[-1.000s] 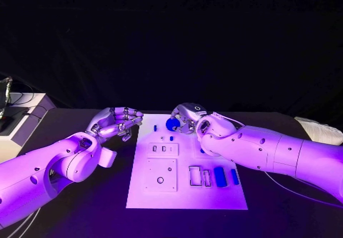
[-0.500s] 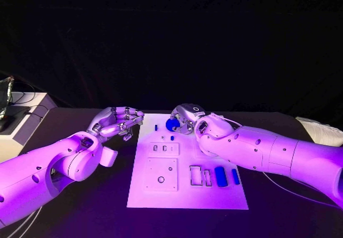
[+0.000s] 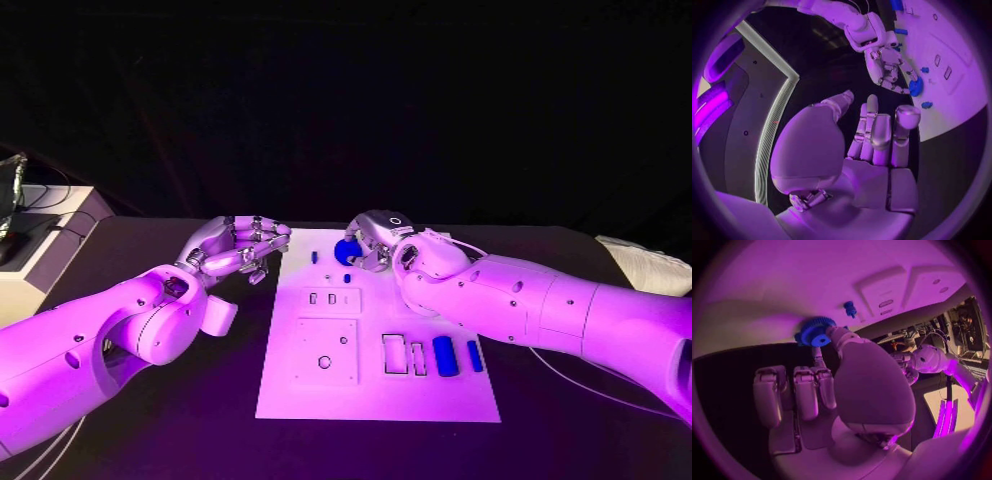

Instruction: Assemble the parts on the task board

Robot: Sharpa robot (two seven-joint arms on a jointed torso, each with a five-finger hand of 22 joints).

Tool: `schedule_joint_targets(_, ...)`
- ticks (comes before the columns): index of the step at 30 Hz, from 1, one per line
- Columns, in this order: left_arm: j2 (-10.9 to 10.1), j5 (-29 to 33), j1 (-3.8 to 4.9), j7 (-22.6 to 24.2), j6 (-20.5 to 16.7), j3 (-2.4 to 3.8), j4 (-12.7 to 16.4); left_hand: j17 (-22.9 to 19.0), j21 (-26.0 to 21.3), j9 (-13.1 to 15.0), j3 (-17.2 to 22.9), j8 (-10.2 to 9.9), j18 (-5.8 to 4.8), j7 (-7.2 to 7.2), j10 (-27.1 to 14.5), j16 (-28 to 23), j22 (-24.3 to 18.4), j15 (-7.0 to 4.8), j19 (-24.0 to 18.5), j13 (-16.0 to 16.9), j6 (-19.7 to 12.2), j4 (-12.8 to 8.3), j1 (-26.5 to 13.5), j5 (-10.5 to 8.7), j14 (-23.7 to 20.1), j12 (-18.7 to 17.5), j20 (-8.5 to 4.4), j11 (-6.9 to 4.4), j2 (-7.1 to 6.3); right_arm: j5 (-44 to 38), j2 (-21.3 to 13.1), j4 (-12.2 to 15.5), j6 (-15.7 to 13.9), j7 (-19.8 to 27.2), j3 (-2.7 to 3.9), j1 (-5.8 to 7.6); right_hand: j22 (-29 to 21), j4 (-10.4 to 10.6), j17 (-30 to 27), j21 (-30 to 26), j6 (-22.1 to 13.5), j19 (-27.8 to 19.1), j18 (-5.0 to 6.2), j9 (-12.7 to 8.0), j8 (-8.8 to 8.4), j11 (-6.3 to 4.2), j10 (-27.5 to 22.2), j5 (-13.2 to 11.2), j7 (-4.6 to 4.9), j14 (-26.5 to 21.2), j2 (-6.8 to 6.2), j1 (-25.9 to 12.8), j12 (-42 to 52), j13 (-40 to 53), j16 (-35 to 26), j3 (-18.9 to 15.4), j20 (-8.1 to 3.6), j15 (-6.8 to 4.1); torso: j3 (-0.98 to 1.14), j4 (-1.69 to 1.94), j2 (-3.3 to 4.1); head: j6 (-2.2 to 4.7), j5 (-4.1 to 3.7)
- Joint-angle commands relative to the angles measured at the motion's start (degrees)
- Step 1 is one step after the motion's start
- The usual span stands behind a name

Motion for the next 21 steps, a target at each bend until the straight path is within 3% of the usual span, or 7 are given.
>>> schedule_joint_targets(1,0.1,0.1,0.01,0.1,0.9,0.05,0.1,0.0,0.3,0.1,-0.1,0.1,-0.43,0.00,-0.5,0.3,0.0,-0.07,-0.5,0.1,-0.4,-0.1,0.1,0.00,-0.1,0.4,-0.02,0.04,0.67,0.1,-0.2,0.1,2.1,0.2,-0.09,-0.15,12.5,0.4,12.9,-0.2,-0.7,4.3,-0.03,-0.2,-0.47,0.35,6.0,0.0,0.15,5.5,-0.18,-0.9,0.1,15.1,-0.1,-0.4,0.40,0.66,0.05,-0.05,-0.01,0.03,0.06)
schedule_joint_targets(4,0.1,0.1,0.00,0.0,0.9,0.04,0.0,0.1,0.3,0.1,-0.1,0.0,-0.43,0.01,-0.6,0.3,0.0,-0.06,-0.5,0.1,-0.4,-0.1,0.2,0.00,-0.1,0.4,-0.02,0.05,0.70,0.5,-0.4,0.4,2.0,0.3,-0.09,-0.15,12.4,1.6,12.9,-0.3,-1.7,4.2,0.00,-0.3,-1.19,0.58,5.8,0.3,0.36,5.5,-0.43,-3.6,-0.1,14.9,-0.1,-2.5,0.78,1.00,0.09,-0.04,0.00,-0.01,-0.13)
schedule_joint_targets(8,0.1,0.1,-0.04,0.0,0.9,0.04,-0.1,0.0,0.3,0.0,-0.1,0.0,-0.43,0.04,-0.7,0.3,0.1,-0.05,-0.5,0.1,-0.5,-0.1,0.2,0.00,-0.1,0.4,-0.02,0.07,0.72,1.0,-1.1,0.9,1.7,0.5,-0.09,-0.15,12.4,3.1,13.1,-0.3,-2.4,4.2,0.00,-0.3,-1.36,0.73,5.8,-1.4,0.48,5.5,0.93,-5.4,-0.1,14.8,0.0,-8.0,1.04,1.20,0.09,0.01,-0.02,-0.02,-0.23)
schedule_joint_targets(17,0.0,0.2,-0.13,0.0,0.6,0.04,-0.5,0.2,0.5,0.0,-0.2,0.0,-0.48,0.12,-0.9,0.4,0.3,-0.02,-0.4,0.2,-0.6,0.0,0.1,0.00,0.0,0.5,-0.01,0.12,0.83,2.4,-1.9,1.5,3.1,0.6,-0.10,-0.15,13.4,3.4,14.0,0.5,-0.9,4.9,-0.28,0.1,-0.60,0.38,6.0,1.0,0.05,5.8,3.56,-8.0,0.1,15.1,0.2,-9.7,0.84,0.94,0.16,-0.13,-0.01,-0.01,0.06)
schedule_joint_targets(19,0.1,0.2,-0.15,0.0,0.5,0.04,-0.6,0.2,0.5,0.0,-0.2,0.0,-0.48,0.12,-0.9,0.4,0.3,-0.02,-0.4,0.2,-0.6,0.0,0.1,0.00,0.0,0.5,-0.01,0.12,0.83,2.6,-1.9,1.5,3.5,0.6,-0.10,-0.15,13.6,3.3,14.2,0.7,-0.5,5.0,-0.34,0.2,-0.47,0.27,6.0,2.7,-0.06,5.8,4.86,-9.5,0.1,15.1,0.2,-9.3,0.74,0.83,0.14,-0.09,0.01,0.01,-0.03)
schedule_joint_targets(21,0.1,0.2,-0.15,0.0,0.5,0.04,-0.7,0.2,0.5,0.0,-0.2,0.0,-0.48,0.12,-0.9,0.4,0.3,-0.02,-0.4,0.2,-0.6,0.0,0.1,0.00,0.0,0.5,-0.01,0.12,0.83,2.7,-1.9,1.5,3.9,0.6,-0.11,-0.15,13.6,3.3,14.2,0.8,-0.5,5.0,-0.35,0.2,-0.44,0.25,6.0,3.0,-0.09,5.8,5.06,-9.6,0.1,15.1,0.3,-9.1,0.71,0.80,0.13,-0.07,0.01,0.00,-0.05)
